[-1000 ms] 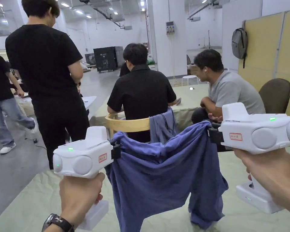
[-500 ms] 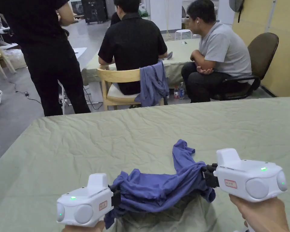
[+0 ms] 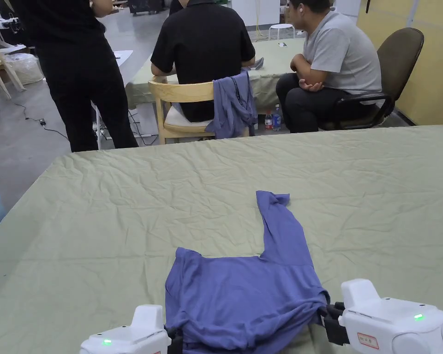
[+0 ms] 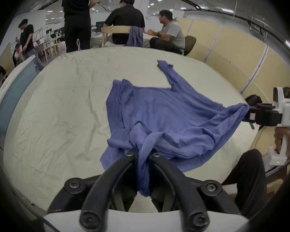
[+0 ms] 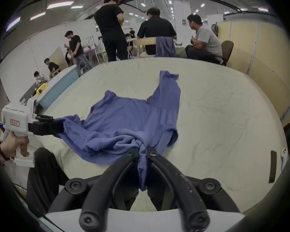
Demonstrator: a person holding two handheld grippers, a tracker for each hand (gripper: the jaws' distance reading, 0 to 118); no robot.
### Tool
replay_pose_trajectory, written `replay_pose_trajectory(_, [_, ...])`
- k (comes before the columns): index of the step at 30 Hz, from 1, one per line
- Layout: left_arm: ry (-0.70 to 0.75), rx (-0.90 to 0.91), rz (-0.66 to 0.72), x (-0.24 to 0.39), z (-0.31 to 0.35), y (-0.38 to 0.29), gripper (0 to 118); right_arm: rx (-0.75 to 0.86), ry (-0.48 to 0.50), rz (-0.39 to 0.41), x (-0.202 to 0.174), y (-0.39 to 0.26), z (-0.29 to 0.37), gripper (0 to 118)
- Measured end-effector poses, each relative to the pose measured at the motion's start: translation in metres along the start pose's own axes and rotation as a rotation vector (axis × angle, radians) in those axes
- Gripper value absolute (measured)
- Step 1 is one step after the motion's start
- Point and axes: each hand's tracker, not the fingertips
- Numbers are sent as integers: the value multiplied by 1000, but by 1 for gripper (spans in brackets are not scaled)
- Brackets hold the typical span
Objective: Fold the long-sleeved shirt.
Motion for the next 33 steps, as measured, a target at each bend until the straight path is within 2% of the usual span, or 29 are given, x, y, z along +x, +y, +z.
replay_pose_trajectory(4, [-9,-58,7,4,-12,-10,12,-55,12,-2,0,-9,-10,11])
replay_pose_trajectory(6, [6,-71,2,7,-15,-13,31,-90,31,-2,-1,-9,-14,17])
replay_pose_trajectory(7, [15,-106,4,8,-17,-14,31,-134,42,-1,-2,-9,-18,20])
replay_pose_trajectory(8, [19,-142,14,11,-19,-15,35,-146,13,23,-4,-9,-19,23])
replay_pose_trajectory(10, [-6,-156,26,10,-14,-21,48,-134,-50,104,-9,-12,-17,48])
replay_pose_trajectory(11, [-26,-148,32,9,-9,-23,48,-116,-57,135,-11,-13,-14,58])
replay_pose_trajectory(14, [-40,-106,35,13,11,-20,48,-108,-33,121,-8,-9,-2,59])
replay_pose_trajectory(17, [-40,-21,25,17,37,-4,48,-14,-19,68,-10,6,20,59])
replay_pose_trajectory(21, [-51,98,33,15,62,26,47,122,-66,69,-15,26,49,59])
replay_pose_trajectory(22, [-33,114,45,15,67,31,45,144,-72,57,-16,30,52,57])
replay_pose_trajectory(24, [-38,179,57,13,74,40,20,161,-63,37,-16,34,58,43])
replay_pose_trajectory(25, [-40,196,52,12,76,43,10,168,-59,35,-16,36,60,28])
replay_pose_trajectory(26, [-20,199,46,13,76,45,7,171,-59,33,-16,38,59,9])
replay_pose_trajectory(28, [-18,198,29,11,75,51,2,192,-70,47,-19,38,59,1])
replay_pose_trajectory(30, [-85,210,30,8,75,55,0,217,-68,63,-20,38,59,1])
replay_pose_trajectory(33, [-64,183,-16,7,64,68,0,206,-63,43,-18,41,53,1])
